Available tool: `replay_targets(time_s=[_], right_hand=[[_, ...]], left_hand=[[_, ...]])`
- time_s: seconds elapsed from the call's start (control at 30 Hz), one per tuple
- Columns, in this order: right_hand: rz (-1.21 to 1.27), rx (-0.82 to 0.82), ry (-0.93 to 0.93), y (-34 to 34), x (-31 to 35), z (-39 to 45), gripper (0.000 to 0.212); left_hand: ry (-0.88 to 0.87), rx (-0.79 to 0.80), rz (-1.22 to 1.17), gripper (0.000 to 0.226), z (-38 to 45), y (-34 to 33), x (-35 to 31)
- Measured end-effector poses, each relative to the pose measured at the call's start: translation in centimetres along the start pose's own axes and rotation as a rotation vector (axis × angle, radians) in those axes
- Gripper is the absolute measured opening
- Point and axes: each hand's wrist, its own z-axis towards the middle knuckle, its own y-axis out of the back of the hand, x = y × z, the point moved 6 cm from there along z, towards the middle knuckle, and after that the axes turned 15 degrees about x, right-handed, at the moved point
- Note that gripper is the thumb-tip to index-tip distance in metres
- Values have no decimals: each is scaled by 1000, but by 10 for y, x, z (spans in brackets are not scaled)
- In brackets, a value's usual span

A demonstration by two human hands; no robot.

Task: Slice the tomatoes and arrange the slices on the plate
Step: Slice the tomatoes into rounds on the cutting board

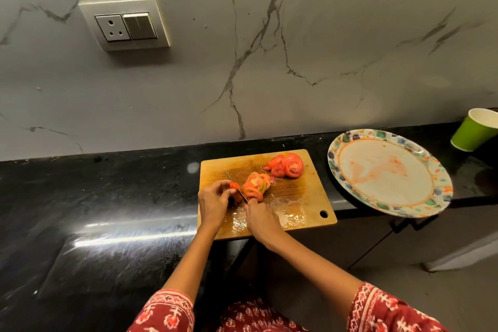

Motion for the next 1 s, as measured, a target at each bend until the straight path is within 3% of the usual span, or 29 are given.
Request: replay_targets(time_s=[0.67,0.83,1.0], right_hand=[[20,69,-65,-1,3,16,28],[-11,77,-79,-2,0,16,26],[-44,65,-73,2,1,14,28]], left_hand=[[-38,-12,6,18,5,-2,4],[-69,167,12,43,4,-13,10],[-55,128,8,43,2,-16,15]])
